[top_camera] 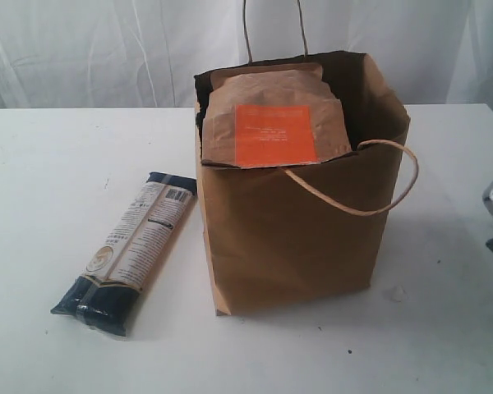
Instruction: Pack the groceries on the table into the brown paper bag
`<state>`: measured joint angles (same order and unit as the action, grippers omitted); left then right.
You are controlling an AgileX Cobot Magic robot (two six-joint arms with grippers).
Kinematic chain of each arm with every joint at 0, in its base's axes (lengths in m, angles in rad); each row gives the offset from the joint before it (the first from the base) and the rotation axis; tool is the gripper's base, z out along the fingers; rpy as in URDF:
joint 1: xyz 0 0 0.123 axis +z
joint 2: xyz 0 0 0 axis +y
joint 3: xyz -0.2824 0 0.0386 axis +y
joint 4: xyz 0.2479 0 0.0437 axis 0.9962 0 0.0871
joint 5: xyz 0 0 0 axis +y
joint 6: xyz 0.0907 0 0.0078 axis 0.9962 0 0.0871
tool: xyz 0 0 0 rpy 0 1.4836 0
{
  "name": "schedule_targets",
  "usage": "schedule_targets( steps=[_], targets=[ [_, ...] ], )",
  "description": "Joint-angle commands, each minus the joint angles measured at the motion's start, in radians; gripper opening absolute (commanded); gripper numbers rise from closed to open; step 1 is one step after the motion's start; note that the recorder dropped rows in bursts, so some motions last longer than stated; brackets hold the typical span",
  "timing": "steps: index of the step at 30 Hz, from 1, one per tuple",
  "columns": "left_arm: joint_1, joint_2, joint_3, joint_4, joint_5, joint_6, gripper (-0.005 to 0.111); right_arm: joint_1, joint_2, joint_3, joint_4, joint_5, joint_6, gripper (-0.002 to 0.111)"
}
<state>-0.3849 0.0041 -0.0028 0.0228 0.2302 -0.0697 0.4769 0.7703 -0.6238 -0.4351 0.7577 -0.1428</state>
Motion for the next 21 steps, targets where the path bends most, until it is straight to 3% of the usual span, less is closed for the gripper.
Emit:
schedule_targets(
  steps=[1,7,15,21],
  targets=[
    [0.001,-0.004,0.003,-0.004,0.003,0.000,0.000,-0.032,0.052,0.007,0.066,-0.020,-0.010,0.048],
    [0.001,-0.004,0.003,-0.004,0.003,0.000,0.000,-0.081,0.148,0.041,0.102,-0.058,-0.010,0.048],
    [0.001,-0.004,0.003,-0.004,0.003,0.000,0.000,-0.089,0.271,0.078,0.136,-0.271,-0.010,0.048],
    [0.001,-0.004,0.003,-0.004,0.003,0.000,0.000,-0.229,0.366,0.078,0.275,-0.335,-0.010,0.048]
  ],
)
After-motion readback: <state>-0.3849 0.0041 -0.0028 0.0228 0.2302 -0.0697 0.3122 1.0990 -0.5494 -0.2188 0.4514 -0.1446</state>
